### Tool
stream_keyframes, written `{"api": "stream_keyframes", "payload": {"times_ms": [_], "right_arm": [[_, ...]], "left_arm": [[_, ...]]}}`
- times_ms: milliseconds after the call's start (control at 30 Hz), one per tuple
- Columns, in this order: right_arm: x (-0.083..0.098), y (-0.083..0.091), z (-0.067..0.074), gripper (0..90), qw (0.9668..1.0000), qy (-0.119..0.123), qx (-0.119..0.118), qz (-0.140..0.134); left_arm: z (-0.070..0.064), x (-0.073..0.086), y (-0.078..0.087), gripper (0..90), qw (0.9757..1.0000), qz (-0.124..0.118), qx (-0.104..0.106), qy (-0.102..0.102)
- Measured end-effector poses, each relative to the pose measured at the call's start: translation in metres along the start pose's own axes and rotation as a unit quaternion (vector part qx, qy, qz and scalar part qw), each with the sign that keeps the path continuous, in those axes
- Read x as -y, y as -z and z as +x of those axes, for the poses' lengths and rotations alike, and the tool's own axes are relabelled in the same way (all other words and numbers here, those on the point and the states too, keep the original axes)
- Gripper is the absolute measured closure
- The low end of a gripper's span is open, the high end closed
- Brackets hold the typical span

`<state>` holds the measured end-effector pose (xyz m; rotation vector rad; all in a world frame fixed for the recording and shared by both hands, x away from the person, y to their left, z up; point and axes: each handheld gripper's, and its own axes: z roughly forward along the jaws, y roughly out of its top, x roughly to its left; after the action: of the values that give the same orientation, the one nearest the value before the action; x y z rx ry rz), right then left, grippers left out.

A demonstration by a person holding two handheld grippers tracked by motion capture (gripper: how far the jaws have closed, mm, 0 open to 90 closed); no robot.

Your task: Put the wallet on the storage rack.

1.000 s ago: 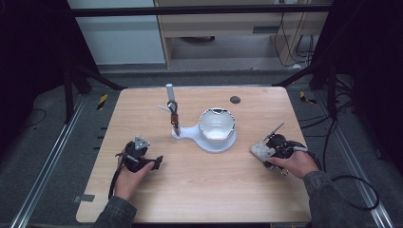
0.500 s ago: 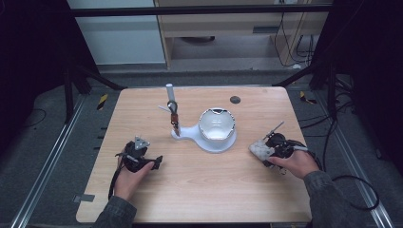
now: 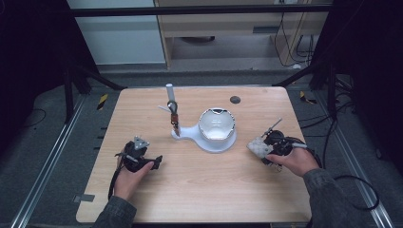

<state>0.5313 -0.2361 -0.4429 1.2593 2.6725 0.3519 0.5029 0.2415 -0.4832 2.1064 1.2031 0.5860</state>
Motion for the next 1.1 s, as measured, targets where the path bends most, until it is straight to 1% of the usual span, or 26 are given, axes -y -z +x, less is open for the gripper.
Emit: {"api": "stream_keyframes", "payload": {"times_ms": [33,100,200,233,400,433,467,500,533,633,667,733,900,933,1100], "right_arm": [[0.000,0.001,0.000,30.8,1.0000,0.004,0.001,-0.001],[-0.002,0.004,0.001,30.8,1.0000,0.004,0.001,-0.001],[-0.003,0.008,0.002,30.8,1.0000,-0.001,0.002,-0.005],[-0.004,0.010,0.001,30.9,1.0000,0.004,0.002,-0.007],[-0.008,0.017,0.004,30.9,0.9999,0.009,0.006,-0.013],[-0.010,0.018,0.005,30.9,0.9999,0.007,0.006,-0.014],[-0.011,0.020,0.005,30.9,0.9998,0.013,0.008,-0.015],[-0.012,0.021,0.007,30.9,0.9998,0.010,0.007,-0.015],[-0.013,0.023,0.007,31.0,0.9997,0.015,0.007,-0.018],[-0.018,0.028,0.010,31.0,0.9995,0.020,0.008,-0.024],[-0.020,0.030,0.011,31.0,0.9995,0.018,0.008,-0.025],[-0.023,0.033,0.012,31.0,0.9993,0.023,0.009,-0.030],[-0.030,0.040,0.018,31.1,0.9987,0.026,0.008,-0.042],[-0.032,0.041,0.018,31.1,0.9985,0.031,0.009,-0.044],[-0.041,0.046,0.024,31.1,0.9981,0.037,0.010,-0.048]], "left_arm": [[0.000,0.000,0.000,12.3,1.0000,0.001,0.000,0.000],[0.000,0.000,0.000,12.3,1.0000,0.000,0.000,0.000],[0.000,0.000,0.000,12.3,1.0000,0.001,0.000,-0.001],[0.000,0.000,0.000,12.3,1.0000,0.001,0.000,-0.001],[0.000,0.000,0.000,12.3,1.0000,0.000,-0.001,-0.001],[0.000,0.000,0.000,12.3,1.0000,0.000,-0.001,0.000],[0.001,0.000,0.000,12.3,1.0000,0.000,-0.001,-0.001],[0.000,0.000,0.000,12.3,1.0000,0.000,-0.001,-0.001],[0.000,0.000,0.000,12.2,1.0000,0.000,-0.001,-0.001],[0.000,0.000,0.000,12.3,1.0000,0.000,-0.001,-0.001],[0.000,0.000,0.000,12.3,1.0000,0.000,-0.001,-0.001],[0.000,0.000,0.000,12.3,1.0000,0.000,-0.001,-0.001],[0.001,0.000,0.001,12.3,1.0000,0.000,-0.001,-0.001],[0.001,0.000,0.001,12.3,1.0000,0.000,-0.001,-0.001],[0.000,0.000,0.001,12.3,1.0000,0.000,-0.001,-0.001]]}}
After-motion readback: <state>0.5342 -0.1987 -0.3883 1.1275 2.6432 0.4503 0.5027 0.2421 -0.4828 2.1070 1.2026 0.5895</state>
